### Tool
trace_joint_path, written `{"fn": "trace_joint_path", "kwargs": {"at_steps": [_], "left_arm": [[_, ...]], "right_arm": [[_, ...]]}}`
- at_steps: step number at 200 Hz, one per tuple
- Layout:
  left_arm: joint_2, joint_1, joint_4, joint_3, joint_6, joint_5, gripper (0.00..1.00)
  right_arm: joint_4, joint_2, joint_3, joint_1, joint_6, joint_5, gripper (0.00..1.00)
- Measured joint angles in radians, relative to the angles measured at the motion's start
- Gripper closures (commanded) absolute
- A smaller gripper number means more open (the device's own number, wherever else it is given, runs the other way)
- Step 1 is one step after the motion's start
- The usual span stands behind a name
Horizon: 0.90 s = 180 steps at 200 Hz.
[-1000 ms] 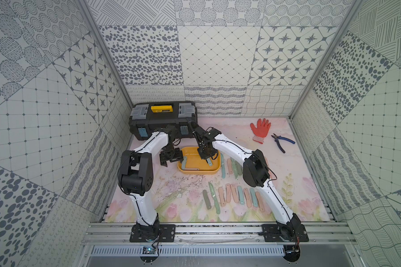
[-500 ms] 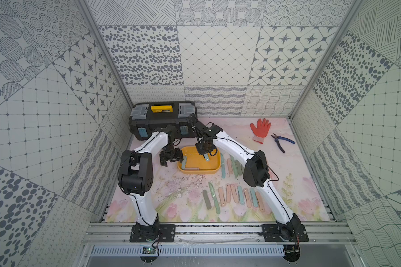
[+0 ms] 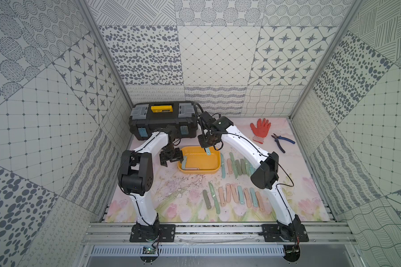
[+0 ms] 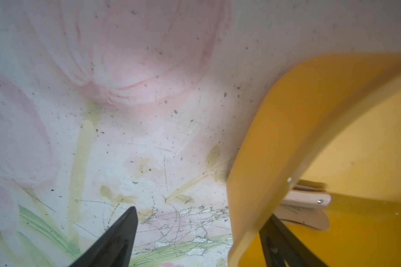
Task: Take the fruit knife out of the storage box
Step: Place the fruit knife at the center of the board.
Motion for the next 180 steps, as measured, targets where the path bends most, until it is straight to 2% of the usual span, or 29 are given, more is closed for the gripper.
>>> {"fn": "trace_joint_path", "kwargs": {"at_steps": [41,91,128,180], "left_arm": [[0.0,0.0,0.0,0.0,0.0,0.0,0.2],[0.0,0.0,0.0,0.0,0.0,0.0,0.2],[0.0,0.0,0.0,0.0,0.0,0.0,0.2],[-0.003,0.0,0.0,0.0,0.0,-0.004,0.2]], "right_arm": [[0.066,-0.234,-0.296,0.037,0.05,-0.007,0.79],[0.231,-0.476,-0.715,0.191,0.181,-0.051,0.8],[0.345,-0.496,-0.898,0.267,0.273,-0.089,0.8],[0.498,-0.472,-0.976,0.341,0.386,-0.096,0.79]]}}
